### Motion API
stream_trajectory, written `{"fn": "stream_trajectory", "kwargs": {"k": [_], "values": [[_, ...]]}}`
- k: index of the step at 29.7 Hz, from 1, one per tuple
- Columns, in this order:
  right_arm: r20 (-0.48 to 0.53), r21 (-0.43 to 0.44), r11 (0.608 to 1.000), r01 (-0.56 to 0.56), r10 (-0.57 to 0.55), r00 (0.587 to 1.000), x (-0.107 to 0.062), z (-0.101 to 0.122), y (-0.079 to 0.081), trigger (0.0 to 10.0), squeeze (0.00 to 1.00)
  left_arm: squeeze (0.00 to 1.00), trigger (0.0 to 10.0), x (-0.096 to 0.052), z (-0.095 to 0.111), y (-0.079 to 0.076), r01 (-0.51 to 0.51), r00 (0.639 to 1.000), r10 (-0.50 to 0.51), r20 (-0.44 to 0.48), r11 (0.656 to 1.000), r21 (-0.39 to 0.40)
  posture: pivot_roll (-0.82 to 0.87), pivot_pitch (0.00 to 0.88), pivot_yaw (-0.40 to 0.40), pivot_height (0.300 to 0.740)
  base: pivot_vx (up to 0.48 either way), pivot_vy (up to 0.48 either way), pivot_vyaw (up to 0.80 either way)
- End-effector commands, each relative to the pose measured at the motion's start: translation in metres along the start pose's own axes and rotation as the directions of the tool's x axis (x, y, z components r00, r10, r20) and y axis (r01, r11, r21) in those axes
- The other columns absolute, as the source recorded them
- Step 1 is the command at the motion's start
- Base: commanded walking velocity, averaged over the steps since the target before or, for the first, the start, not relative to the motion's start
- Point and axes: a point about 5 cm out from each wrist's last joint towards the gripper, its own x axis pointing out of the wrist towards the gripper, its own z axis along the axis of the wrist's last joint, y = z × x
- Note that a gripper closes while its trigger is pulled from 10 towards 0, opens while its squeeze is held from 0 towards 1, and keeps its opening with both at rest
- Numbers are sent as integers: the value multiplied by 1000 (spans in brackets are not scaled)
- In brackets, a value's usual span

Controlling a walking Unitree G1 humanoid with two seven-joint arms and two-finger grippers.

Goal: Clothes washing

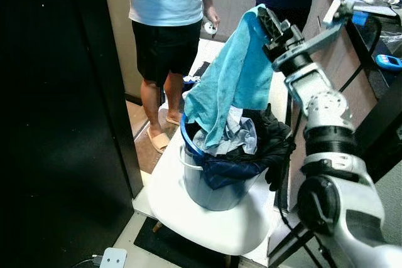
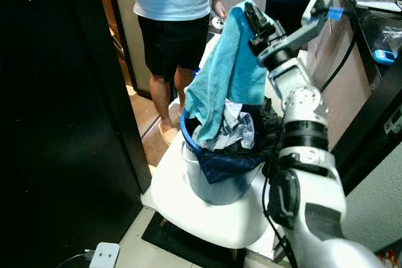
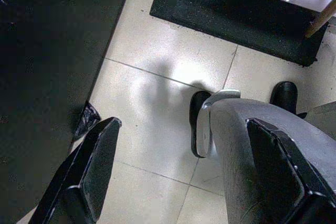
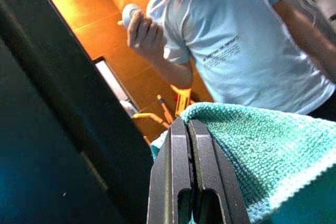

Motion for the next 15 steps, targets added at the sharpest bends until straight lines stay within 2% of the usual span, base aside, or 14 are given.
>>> {"fn": "stream_trajectory", "kwargs": {"k": [1,2,3,7,11,15], "values": [[32,-22,999,23,-22,999,2,10,0,0,0,0,10000,-5,-18,-8,29,997,-29,-77,1000,1,155,0,-63,740,0,0,0],[32,-22,999,23,-22,999,2,10,0,0,0,0,10000,-5,-18,-8,29,997,-29,-77,1000,1,155,0,-63,740,0,0,0],[63,-32,999,22,-20,998,5,22,3,0,0,0,10000,-6,-19,-8,30,996,-30,-82,1000,1,154,0,-60,740,0,0,0],[103,-54,998,-10,15,995,8,39,12,0,0,0,10000,-6,-20,-7,30,996,-30,-90,1000,0,153,0,-61,740,0,0,0],[103,-83,995,-59,68,992,6,44,16,0,0,0,10000,-6,-21,-7,30,995,-30,-98,1000,-2,150,0,-63,740,0,0,0],[9,-82,965,-251,252,968,-6,29,27,0,0,0,10000,-6,-23,-8,30,992,-30,-121,1000,-5,146,0,-61,740,0,0,0]]}}
